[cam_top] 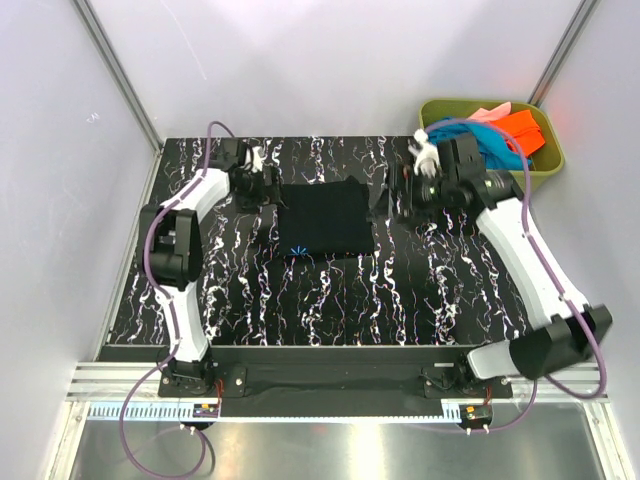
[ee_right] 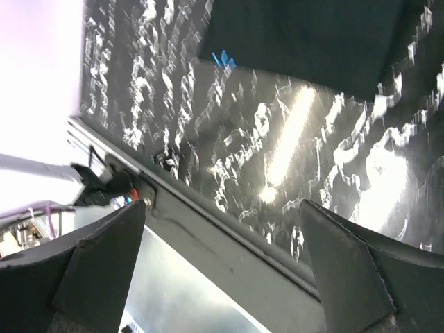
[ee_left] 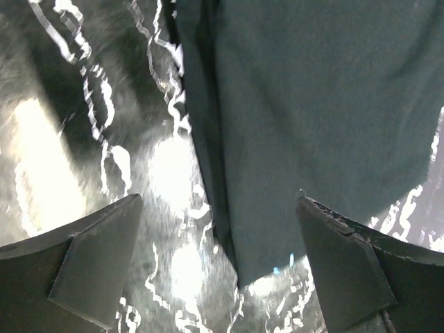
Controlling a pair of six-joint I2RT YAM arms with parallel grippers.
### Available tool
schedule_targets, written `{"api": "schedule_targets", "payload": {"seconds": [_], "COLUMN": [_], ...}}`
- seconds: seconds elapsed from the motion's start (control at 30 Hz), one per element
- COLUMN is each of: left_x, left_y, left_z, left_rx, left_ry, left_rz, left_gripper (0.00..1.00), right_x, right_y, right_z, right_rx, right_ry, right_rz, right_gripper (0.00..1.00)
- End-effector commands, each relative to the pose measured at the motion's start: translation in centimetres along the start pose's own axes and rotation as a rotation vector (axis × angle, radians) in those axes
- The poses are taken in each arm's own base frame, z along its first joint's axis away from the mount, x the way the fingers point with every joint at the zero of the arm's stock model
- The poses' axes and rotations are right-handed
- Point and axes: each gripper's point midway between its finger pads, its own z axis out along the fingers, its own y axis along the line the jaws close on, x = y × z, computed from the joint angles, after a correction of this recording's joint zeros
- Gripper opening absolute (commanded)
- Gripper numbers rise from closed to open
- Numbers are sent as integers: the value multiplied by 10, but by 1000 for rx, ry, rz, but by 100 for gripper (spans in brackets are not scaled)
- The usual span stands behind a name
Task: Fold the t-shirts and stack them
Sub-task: Fold the tshirt
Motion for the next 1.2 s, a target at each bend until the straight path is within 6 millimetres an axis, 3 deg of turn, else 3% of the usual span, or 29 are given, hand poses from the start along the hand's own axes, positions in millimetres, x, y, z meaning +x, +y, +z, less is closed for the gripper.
{"api": "schedule_targets", "payload": {"seconds": [0.0,0.1,0.23,0.33,0.53,0.63,0.73,0.77,0.8,0.9,1.0,1.03,1.1,1.13,1.17], "left_x": [-18,-16,-25,-27,1,26,20,28,17,22,22,31,24,32,31], "left_y": [-2,8,3,2,16,29,22,28,24,35,15,22,22,26,29], "left_z": [25,44,56,69,82,94,94,98,94,96,95,96,86,88,85], "left_rx": [-35,-90,-135,-170,-222,-195,-129,-149,-156,-250,-165,-193,-213,-217,-237], "left_ry": [-48,-39,-57,-42,53,136,181,222,212,231,214,217,159,170,160], "left_rz": [51,38,70,86,23,-39,-78,-91,-100,-156,-89,-74,-44,-39,-30], "left_gripper": [99,99,99,99,99,99,99,99,99,99,99,99,98,87,49], "right_x": [40,51,63,70,74,73,72,72,71,67,67,67,69,69,70], "right_y": [-28,-31,-33,-33,-40,-42,-44,-43,-42,-40,-41,-40,-41,-40,-41], "right_z": [-7,-24,-46,-50,-58,-60,-60,-60,-59,-58,-58,-57,-58,-58,-59], "right_rx": [96,138,186,189,237,257,268,264,258,251,257,253,254,253,254], "right_ry": [50,26,-11,-24,-29,-30,-28,-26,-30,-19,-8,-7,-3,-6,-7], "right_rz": [14,4,1,10,18,9,6,7,5,1,-5,-3,-3,-5,-4], "right_gripper": [100,100,100,100,100,100,100,100,100,100,100,100,100,100,100]}}
